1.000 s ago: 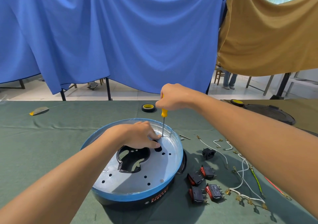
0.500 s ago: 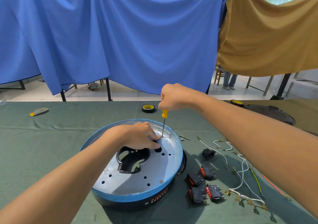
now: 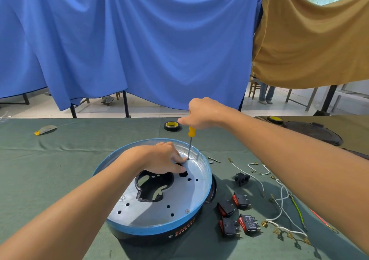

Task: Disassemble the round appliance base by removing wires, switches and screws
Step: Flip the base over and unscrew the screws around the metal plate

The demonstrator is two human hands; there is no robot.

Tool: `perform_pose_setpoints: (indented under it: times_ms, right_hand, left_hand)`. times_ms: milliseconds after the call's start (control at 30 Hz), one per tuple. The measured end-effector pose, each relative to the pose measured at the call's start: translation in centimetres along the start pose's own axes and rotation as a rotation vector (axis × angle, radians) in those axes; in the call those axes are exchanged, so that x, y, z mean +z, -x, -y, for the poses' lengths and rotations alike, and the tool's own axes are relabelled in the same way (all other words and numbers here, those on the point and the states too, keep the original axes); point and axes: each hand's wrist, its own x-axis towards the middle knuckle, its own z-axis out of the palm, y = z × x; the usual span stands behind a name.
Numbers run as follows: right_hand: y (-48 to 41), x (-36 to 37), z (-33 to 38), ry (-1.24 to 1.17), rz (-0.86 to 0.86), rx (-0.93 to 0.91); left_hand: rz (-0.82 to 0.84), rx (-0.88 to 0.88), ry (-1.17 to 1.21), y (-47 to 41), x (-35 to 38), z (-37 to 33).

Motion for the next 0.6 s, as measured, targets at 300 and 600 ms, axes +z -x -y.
perform_pose_setpoints:
  times_ms: [300, 600]
  right_hand:
    - [0.24, -0.04, 0.14, 0.004, 0.002, 0.022]
    - [0.22, -0.05, 0.23, -0.011, 0.007, 0.0]
  left_hand:
    - [0.005, -0.014, -0.01, 0.1, -0.09, -0.2]
    - [0.013, -0.005, -0.022, 0.03, -0.07, -0.11]
